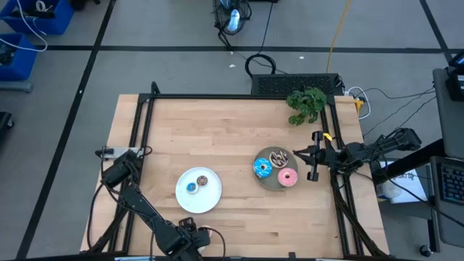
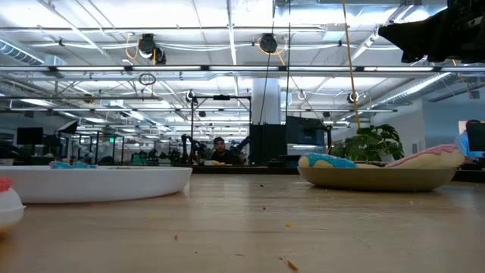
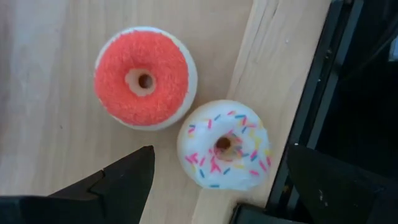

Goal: Pick & Place donuts
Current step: Put the white donut on the white plate, then put the orange donut on the white plate

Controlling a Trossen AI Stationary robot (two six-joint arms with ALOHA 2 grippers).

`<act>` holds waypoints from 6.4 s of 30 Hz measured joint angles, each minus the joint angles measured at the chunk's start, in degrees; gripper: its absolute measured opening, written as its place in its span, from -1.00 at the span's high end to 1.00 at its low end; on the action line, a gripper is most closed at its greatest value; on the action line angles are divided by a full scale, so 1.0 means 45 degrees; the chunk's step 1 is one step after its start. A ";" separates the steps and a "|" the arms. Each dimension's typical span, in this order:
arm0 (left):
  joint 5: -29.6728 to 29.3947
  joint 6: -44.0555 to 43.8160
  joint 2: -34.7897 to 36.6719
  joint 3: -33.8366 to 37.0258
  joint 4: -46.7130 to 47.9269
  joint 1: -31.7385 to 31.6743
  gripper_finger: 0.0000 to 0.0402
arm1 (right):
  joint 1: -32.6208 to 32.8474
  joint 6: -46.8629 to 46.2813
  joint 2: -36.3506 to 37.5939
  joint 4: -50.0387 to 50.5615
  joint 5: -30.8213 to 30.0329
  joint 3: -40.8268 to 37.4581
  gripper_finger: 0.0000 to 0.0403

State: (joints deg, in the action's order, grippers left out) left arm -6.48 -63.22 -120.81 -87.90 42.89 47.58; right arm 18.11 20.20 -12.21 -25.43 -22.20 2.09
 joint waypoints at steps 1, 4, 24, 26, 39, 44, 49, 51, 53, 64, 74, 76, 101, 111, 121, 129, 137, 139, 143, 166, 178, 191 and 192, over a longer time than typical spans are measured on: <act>-0.0004 -0.0024 0.0000 0.0032 -0.0071 0.0034 -0.79 | 0.0000 -0.0003 0.0000 0.0000 0.0000 0.0000 1.00; -0.0160 -0.0024 0.0000 0.0079 -0.0144 0.0043 -0.79 | 0.0000 -0.0003 0.0000 0.0000 -0.0004 0.0000 1.00; 0.0310 0.1369 -0.0583 0.0067 -0.0016 -0.0157 -0.25 | -0.0001 -0.0247 -0.0093 0.0112 -0.0001 0.0000 1.00; 0.0272 0.1391 -0.0593 0.0070 0.0050 -0.0158 -0.14 | -0.0005 -0.0251 -0.0097 0.0107 -0.0005 -0.0005 1.00; -0.0863 0.2552 0.2269 0.0084 0.0250 -0.0515 0.24 | -0.0004 -0.0241 -0.0097 0.0083 0.0000 -0.0005 1.00; -0.1728 0.3735 0.4125 0.0065 0.1341 -0.0931 0.31 | -0.0005 -0.0217 -0.0097 0.0067 0.0000 -0.0001 1.00; -0.2500 0.5176 0.5486 0.0070 0.2964 -0.1796 0.38 | -0.0005 -0.0203 -0.0097 -0.0015 0.0000 0.0000 1.00; -0.2844 0.5658 0.5855 0.0070 0.3665 -0.2244 0.40 | -0.0005 -0.0203 -0.0097 -0.0010 0.0000 -0.0005 1.00; -0.3140 0.6184 0.5955 0.0070 0.4176 -0.2780 0.42 | -0.0002 -0.0196 -0.0097 -0.0011 -0.0001 -0.0001 1.00; -0.2589 0.8558 0.4949 0.0491 0.4470 -0.5167 0.42 | 0.0000 -0.0003 -0.0102 -0.0005 0.0000 -0.0004 1.00; -0.1135 0.8310 0.5013 0.0711 0.4509 -0.5431 0.42 | 0.0000 0.0001 -0.0102 0.0001 0.0000 -0.0004 1.00; -0.1110 0.8235 0.5013 0.0711 0.4578 -0.5394 0.42 | 0.0000 0.0001 -0.0102 0.0000 0.0000 -0.0005 1.00; -0.0042 0.6971 0.5022 0.4365 -0.0421 -0.6392 0.43 | 0.0000 0.0346 -0.0102 -0.0019 0.0000 -0.0005 1.00; 0.0205 0.6585 0.5008 0.6392 -0.3191 -0.6468 0.43 | 0.0000 -0.0245 -0.0102 -0.0019 0.0005 -0.0001 1.00; 0.0328 0.6707 0.4714 0.6486 -0.3046 -0.6058 0.43 | 0.0000 -0.0562 -0.0097 -0.0015 0.0005 -0.0005 1.00; 0.0534 0.6985 0.3690 0.6408 -0.3045 -0.6068 0.22 | 0.0000 -0.0487 -0.0107 -0.0004 0.0010 -0.0002 1.00; 0.0297 0.7135 0.4075 0.6020 -0.2559 -0.6077 -0.30 | 0.0000 -0.0479 -0.0126 -0.0005 0.0010 -0.0001 1.00; 0.0236 0.7135 0.4167 0.5578 -0.2343 -0.6068 -0.38 | 0.0000 -0.0470 -0.0126 -0.0005 0.0010 -0.0002 1.00; 0.0046 0.7355 0.4143 0.4893 -0.0988 -0.6068 -0.45 | 0.0000 -0.0489 -0.0126 0.0000 0.0007 -0.0003 1.00; 0.0767 0.6235 0.4124 -0.2072 0.2424 -0.4021 0.56 | 0.0000 -0.0319 -0.0136 0.0102 0.0005 -0.0005 1.00; 0.0364 0.5966 0.3563 -0.2223 0.2962 -0.2362 0.98 | 0.0000 -0.0290 -0.0141 0.0087 0.0005 0.0000 1.00; 0.0319 0.7313 0.1752 -0.2208 0.1833 -0.2240 0.87 | 0.0000 -0.0029 -0.0141 0.0087 0.0000 0.0000 1.00; 0.0316 0.7487 0.1602 -0.2208 0.1813 -0.2245 0.86 | 0.0000 -0.0005 -0.0141 0.0087 0.0000 -0.0004 1.00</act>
State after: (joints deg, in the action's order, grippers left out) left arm -5.06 -29.53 -113.61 -97.84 51.04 37.47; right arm 18.11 20.18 -12.84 -25.04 -22.20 2.07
